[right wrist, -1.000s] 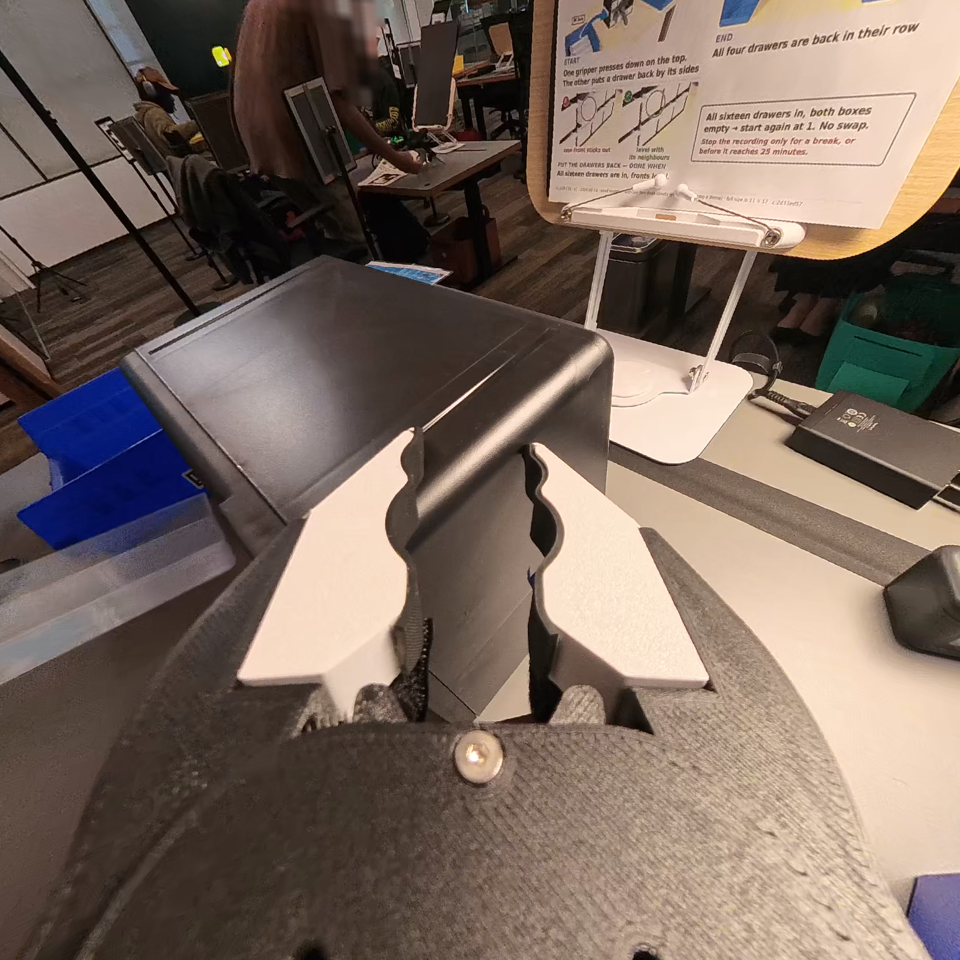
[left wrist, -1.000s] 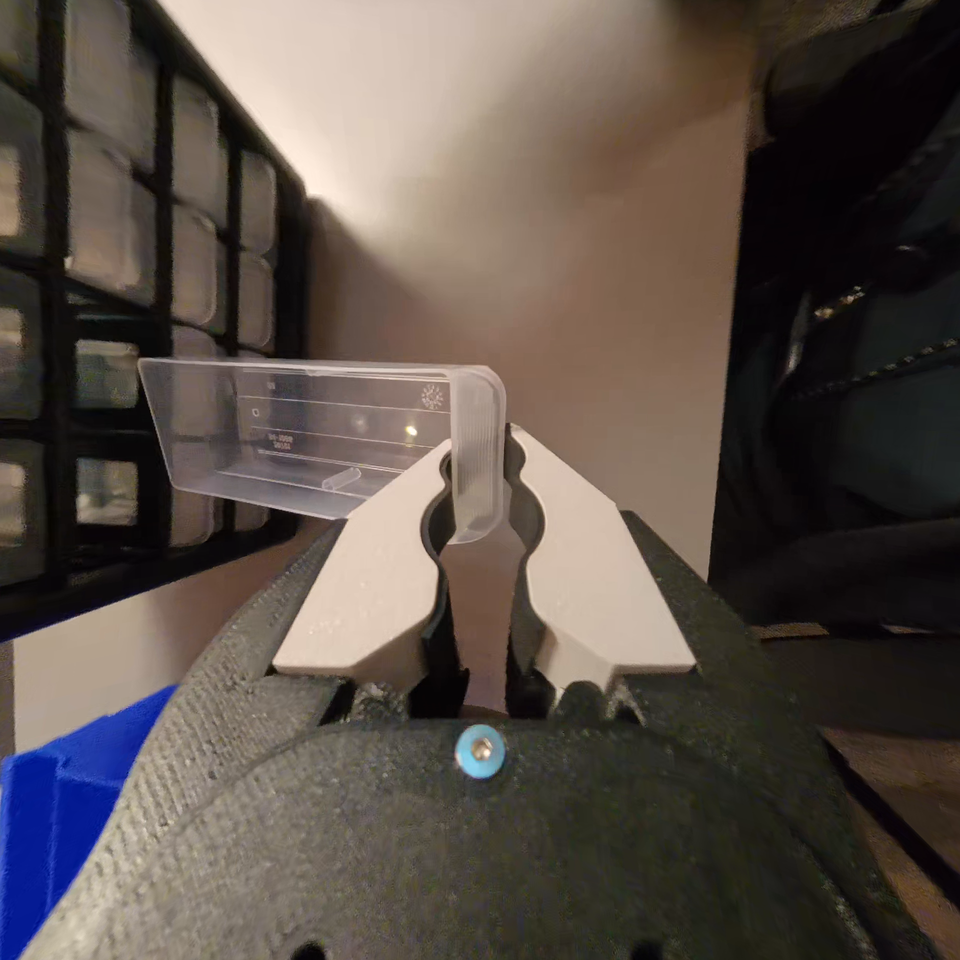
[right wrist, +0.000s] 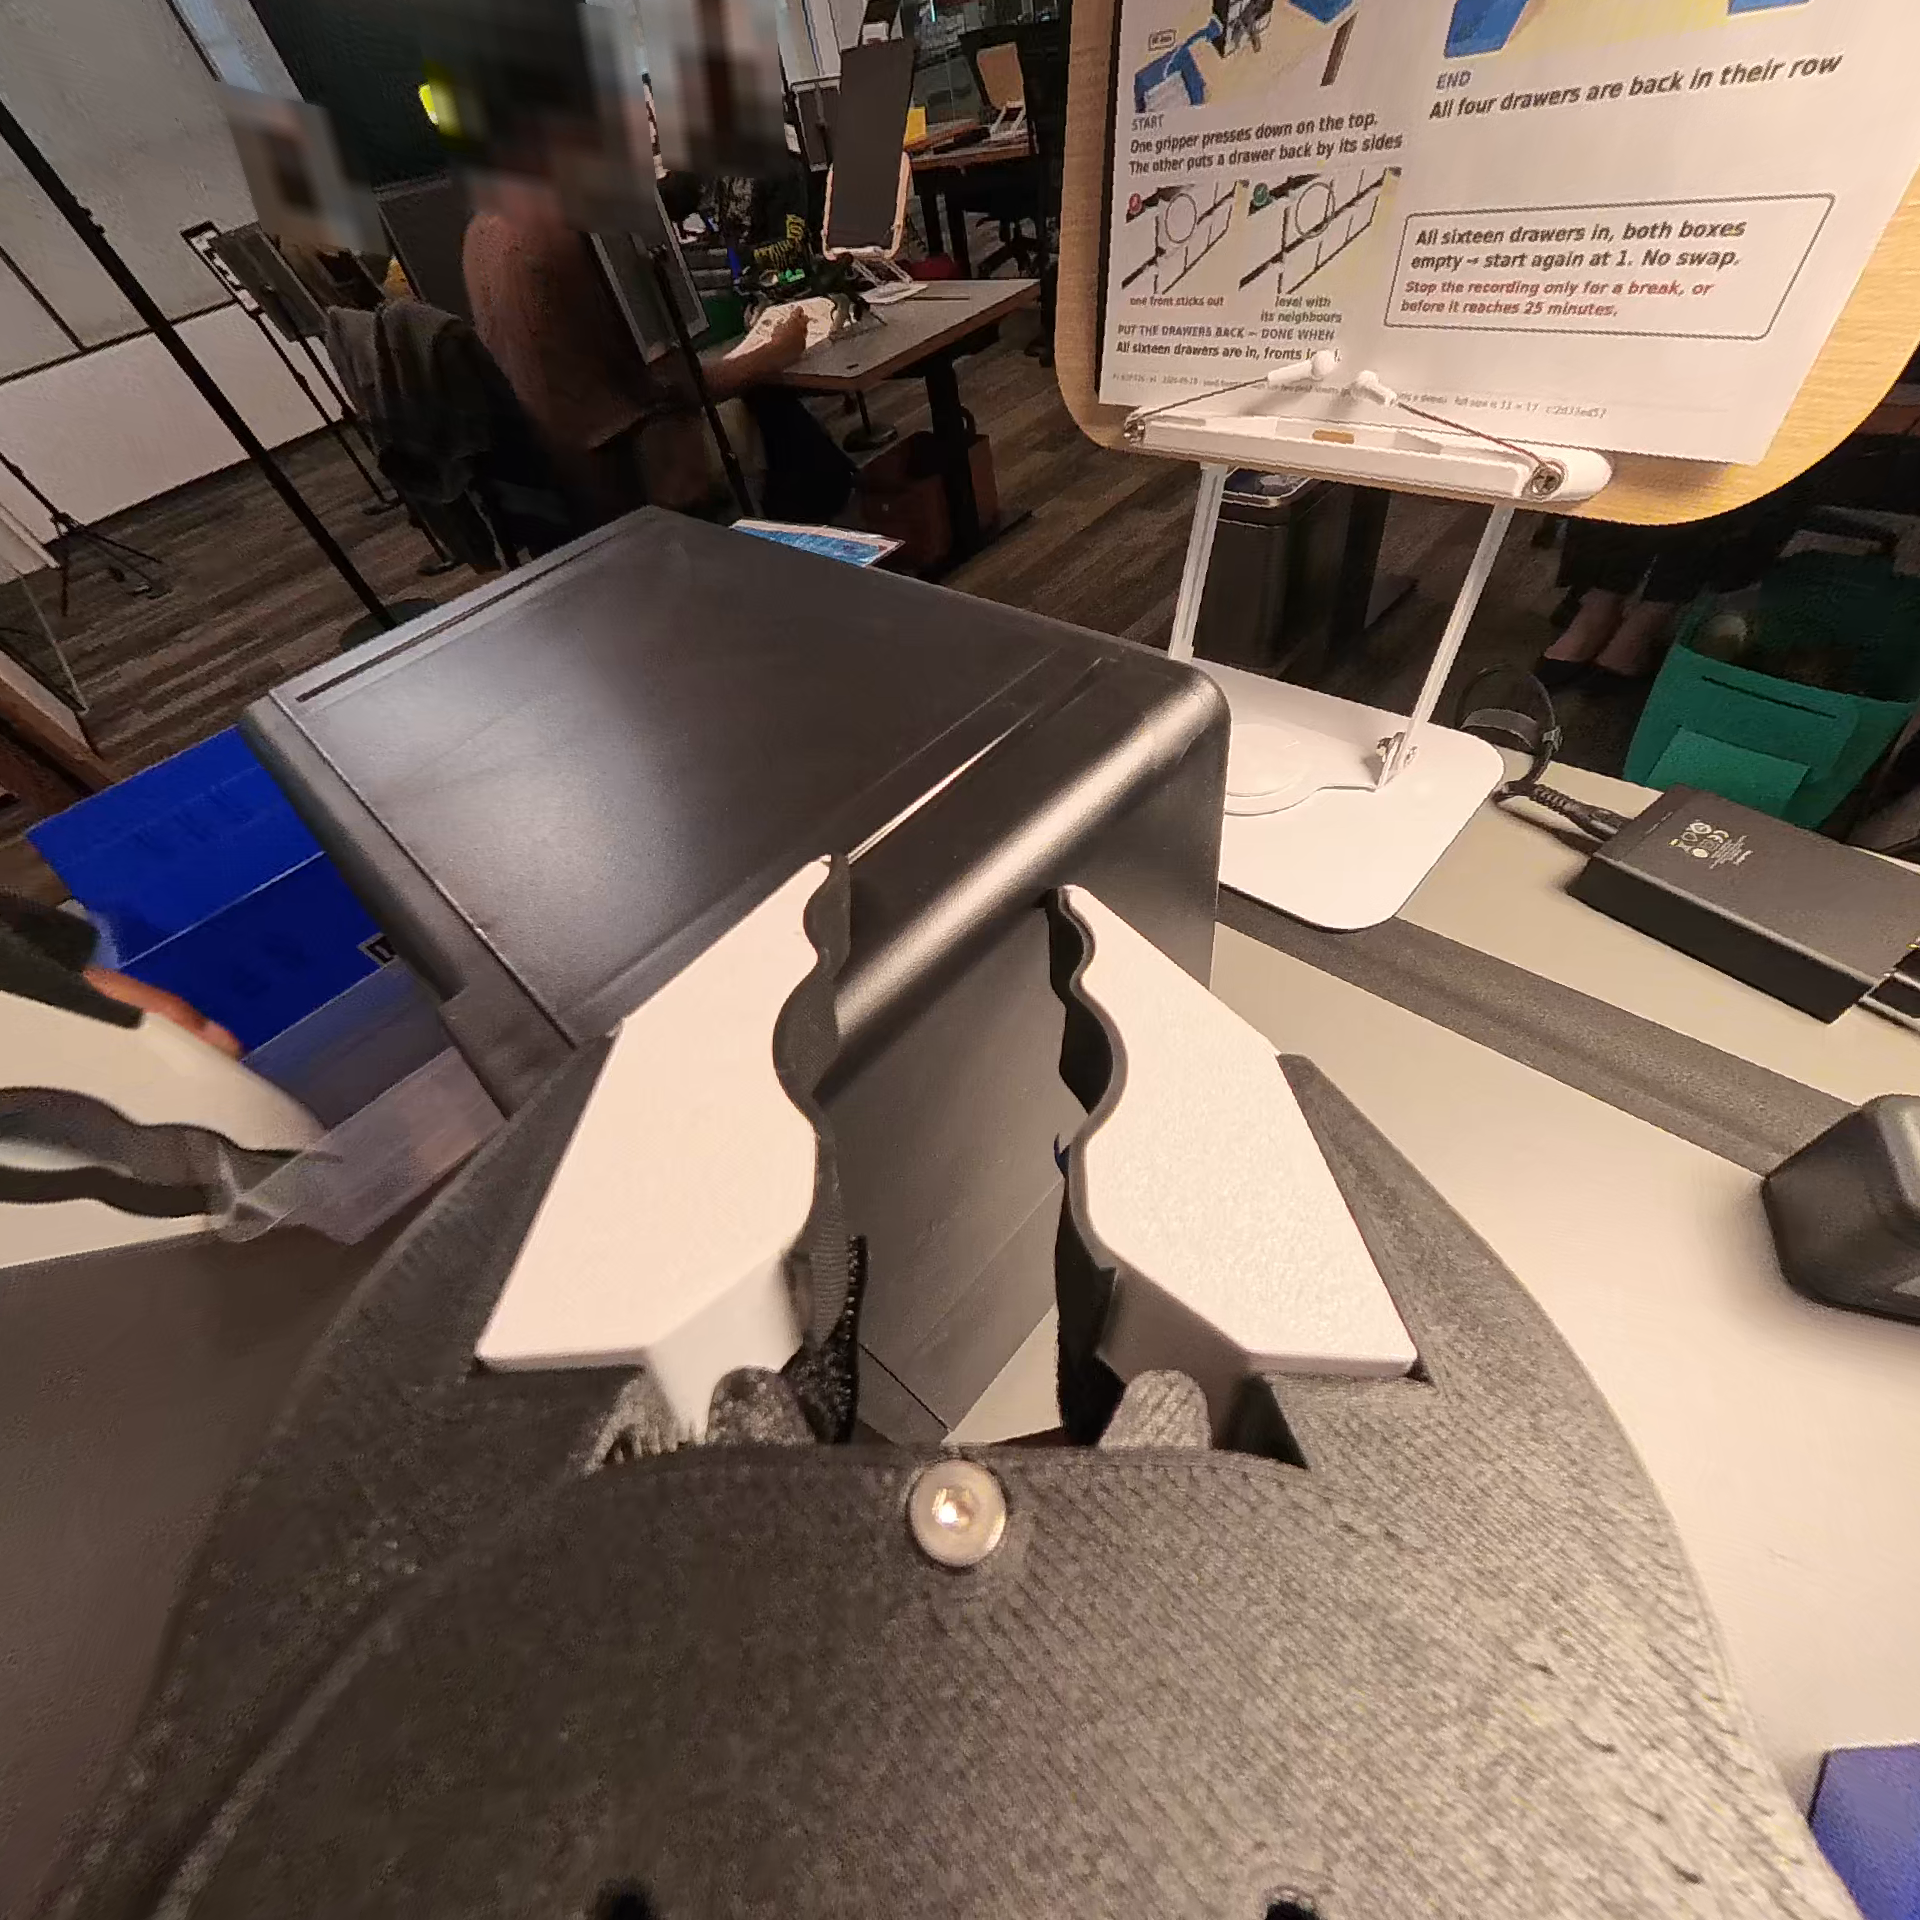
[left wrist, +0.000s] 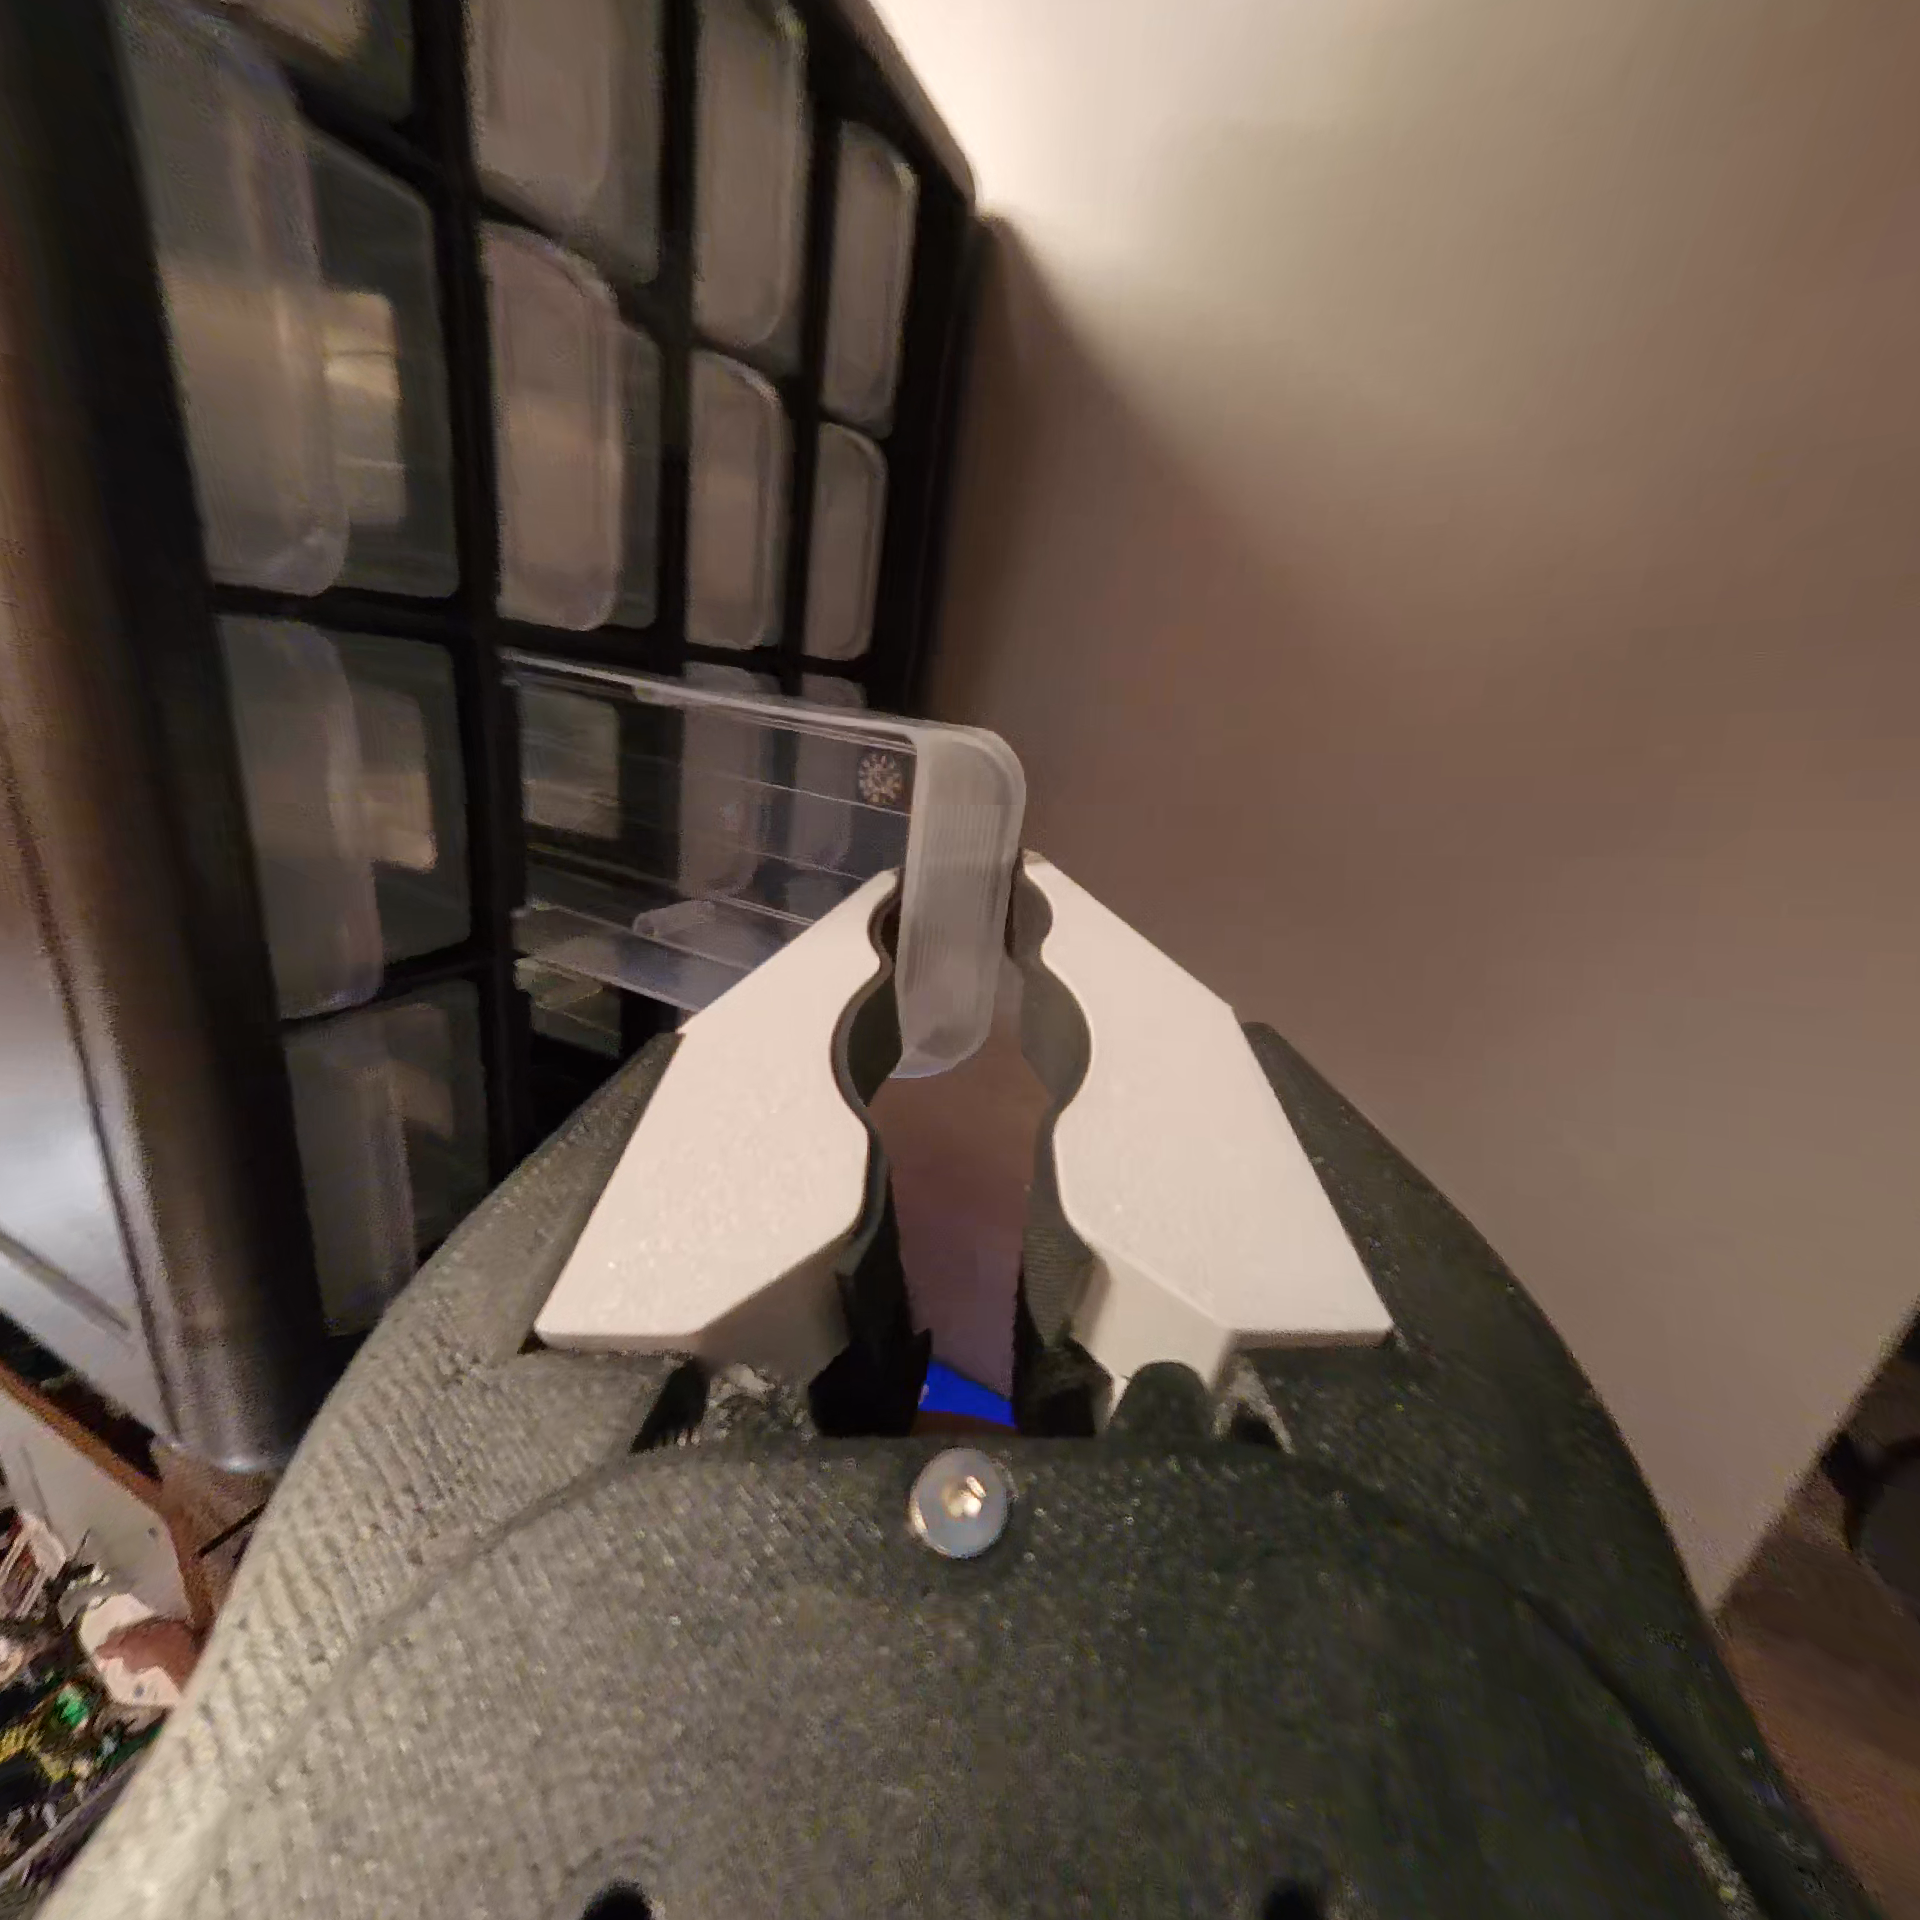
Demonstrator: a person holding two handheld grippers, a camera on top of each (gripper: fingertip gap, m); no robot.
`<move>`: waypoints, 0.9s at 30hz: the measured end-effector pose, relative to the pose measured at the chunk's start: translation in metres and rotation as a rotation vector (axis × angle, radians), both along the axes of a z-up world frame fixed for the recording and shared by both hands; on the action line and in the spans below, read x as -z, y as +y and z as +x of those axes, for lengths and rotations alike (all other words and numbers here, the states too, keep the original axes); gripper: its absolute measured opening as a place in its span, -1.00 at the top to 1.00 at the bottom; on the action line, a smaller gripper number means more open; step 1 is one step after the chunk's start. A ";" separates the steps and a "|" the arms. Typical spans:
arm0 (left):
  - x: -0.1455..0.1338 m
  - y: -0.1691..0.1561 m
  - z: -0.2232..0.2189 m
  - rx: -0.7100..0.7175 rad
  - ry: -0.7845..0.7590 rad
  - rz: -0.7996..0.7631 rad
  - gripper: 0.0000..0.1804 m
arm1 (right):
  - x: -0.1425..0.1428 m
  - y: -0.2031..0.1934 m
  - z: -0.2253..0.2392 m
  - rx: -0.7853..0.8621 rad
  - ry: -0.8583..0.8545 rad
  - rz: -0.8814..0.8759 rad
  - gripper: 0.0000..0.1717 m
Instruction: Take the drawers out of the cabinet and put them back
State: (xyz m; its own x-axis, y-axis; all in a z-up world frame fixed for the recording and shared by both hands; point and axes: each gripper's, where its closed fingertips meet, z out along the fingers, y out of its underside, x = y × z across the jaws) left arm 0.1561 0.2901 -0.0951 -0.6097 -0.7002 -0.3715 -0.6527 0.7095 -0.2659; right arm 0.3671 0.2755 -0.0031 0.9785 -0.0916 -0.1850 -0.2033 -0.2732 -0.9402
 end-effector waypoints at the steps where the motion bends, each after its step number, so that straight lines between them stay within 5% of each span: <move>1: -0.001 0.005 0.006 -0.018 -0.032 0.011 0.80 | 0.000 0.000 0.000 0.000 0.001 0.000 0.53; 11: -0.013 0.037 0.029 -0.165 -0.330 -0.010 0.50 | 0.000 0.000 0.000 -0.004 0.003 0.000 0.51; 19: -0.033 0.021 0.021 -0.147 -0.446 -0.027 0.59 | 0.000 0.000 0.000 -0.002 0.002 -0.001 0.52; 23: -0.036 0.004 0.020 -0.092 -0.445 -0.080 0.78 | 0.000 0.000 0.000 0.001 0.001 0.000 0.51; 27: -0.007 -0.016 0.004 -0.045 -0.253 -0.158 0.81 | 0.000 0.000 0.000 -0.002 0.002 0.000 0.52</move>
